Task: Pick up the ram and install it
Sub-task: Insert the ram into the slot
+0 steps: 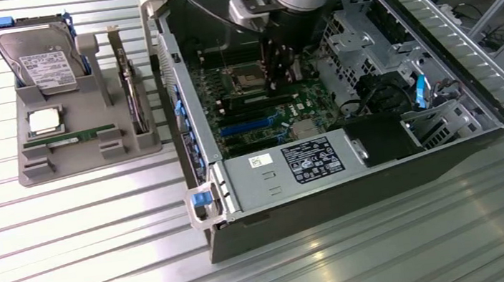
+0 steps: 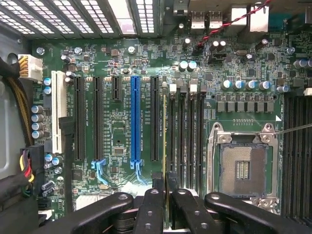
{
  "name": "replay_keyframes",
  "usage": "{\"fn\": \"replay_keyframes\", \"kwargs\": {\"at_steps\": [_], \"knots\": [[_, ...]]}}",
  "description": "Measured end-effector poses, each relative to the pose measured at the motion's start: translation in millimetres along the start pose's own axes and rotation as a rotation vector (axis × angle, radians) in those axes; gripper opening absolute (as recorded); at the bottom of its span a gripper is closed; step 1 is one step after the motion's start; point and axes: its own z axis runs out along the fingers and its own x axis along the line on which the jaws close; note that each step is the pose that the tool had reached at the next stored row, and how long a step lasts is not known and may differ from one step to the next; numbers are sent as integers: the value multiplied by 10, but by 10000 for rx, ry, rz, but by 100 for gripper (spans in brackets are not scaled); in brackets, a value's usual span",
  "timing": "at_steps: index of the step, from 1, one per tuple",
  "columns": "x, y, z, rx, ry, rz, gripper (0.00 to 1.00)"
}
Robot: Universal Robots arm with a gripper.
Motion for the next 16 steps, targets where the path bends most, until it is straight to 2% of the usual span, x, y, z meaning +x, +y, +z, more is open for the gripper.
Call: {"fn": "replay_keyframes", "kwargs": {"at_steps": [3, 4, 5, 8, 9, 11, 16], "knots": [[-36, 2, 17, -1, 38, 2, 13], [-50, 2, 20, -2, 71, 3, 13], [-63, 2, 22, -2, 113, 5, 13], [-110, 1, 35, -1, 318, 14, 13], [-114, 1, 39, -1, 346, 15, 13], [-122, 0, 50, -2, 380, 15, 13], [-137, 5, 77, -2, 390, 17, 13]]}}
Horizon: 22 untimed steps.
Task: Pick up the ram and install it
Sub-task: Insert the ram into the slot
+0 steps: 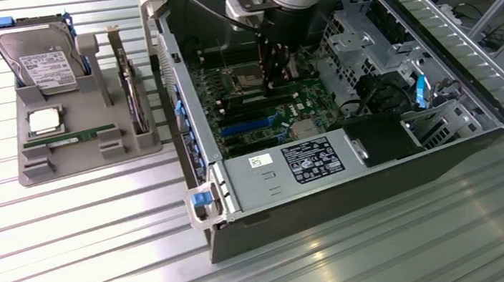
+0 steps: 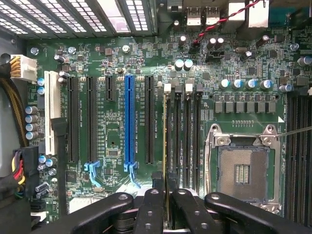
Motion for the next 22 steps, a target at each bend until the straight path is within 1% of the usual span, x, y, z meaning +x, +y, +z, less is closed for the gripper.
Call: {"fn": "replay_keyframes", "kwargs": {"at_steps": [2, 10, 15, 22], "knots": [[-13, 15, 15, 0, 11, -1, 13], [-20, 13, 56, 0, 39, 0, 13], [-31, 12, 87, 0, 73, 1, 13], [-31, 13, 79, 4, 76, 3, 13]]}}
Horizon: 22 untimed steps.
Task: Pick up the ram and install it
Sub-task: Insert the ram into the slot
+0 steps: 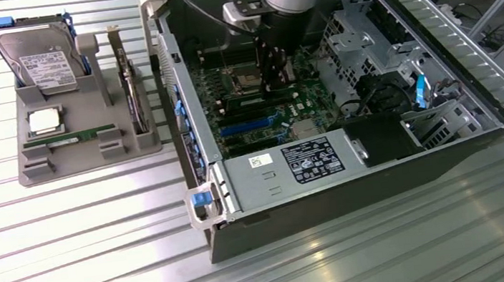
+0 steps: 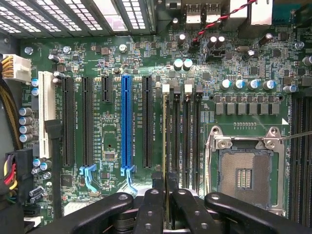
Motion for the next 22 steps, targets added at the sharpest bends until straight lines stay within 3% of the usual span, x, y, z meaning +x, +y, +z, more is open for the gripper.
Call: {"fn": "replay_keyframes", "kwargs": {"at_steps": [13, 15, 17, 19, 21, 22], "knots": [[-4, -2, 27, -6, -5, 90, 13], [-4, -1, 27, -6, -5, 90, 21], [-3, -1, 22, -6, -4, 98, 21], [-3, 7, -108, 10, -6, 129, 21], [-48, 12, -156, 18, -5, 129, 20], [-64, 12, -158, 19, -6, 129, 13]]}}
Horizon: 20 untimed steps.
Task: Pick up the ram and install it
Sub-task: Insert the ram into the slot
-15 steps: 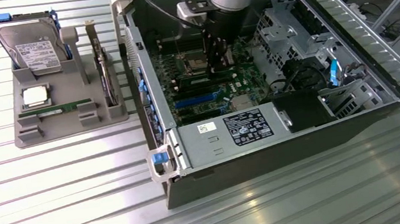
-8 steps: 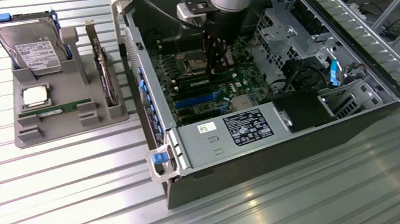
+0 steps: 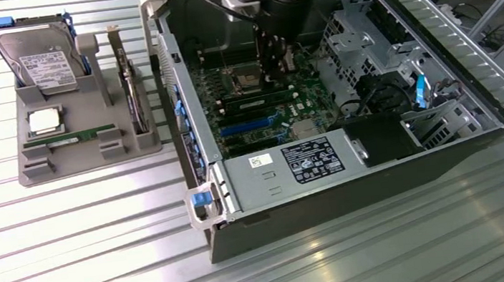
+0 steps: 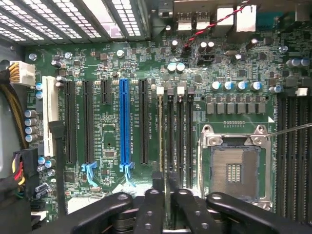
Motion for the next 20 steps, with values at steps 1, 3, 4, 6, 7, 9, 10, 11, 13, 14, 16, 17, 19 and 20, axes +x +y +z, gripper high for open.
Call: {"fn": "replay_keyframes", "kwargs": {"at_steps": [1, 3, 4, 6, 7, 9, 10, 11, 13, 14, 16, 17, 19, 20], "knots": [[-10, 0, -1, 0, 1, -1, 10], [-12, -141, -4, -32, 1, -3, 10], [-13, -215, -7, -38, 3, -3, 10], [-12, -261, -30, -39, 3, -4, 10], [-10, -263, -72, -39, 2, -2, 10], [-9, -329, -99, -39, 0, -3, 10], [-10, -440, -104, -45, 3, -2, 10], [-12, -497, -106, -46, 2, -5, 10], [-10, -557, -130, -46, 3, -4, 10], [-8, -576, -161, -46, 3, -4, 10], [-6, -625, -204, -47, 3, -4, 10], [-6, -645, -207, -46, 1, -3, 10], [-6, -685, -213, -46, 1, -4, 10], [-6, -707, -218, -45, 2, -4, 10]]}}
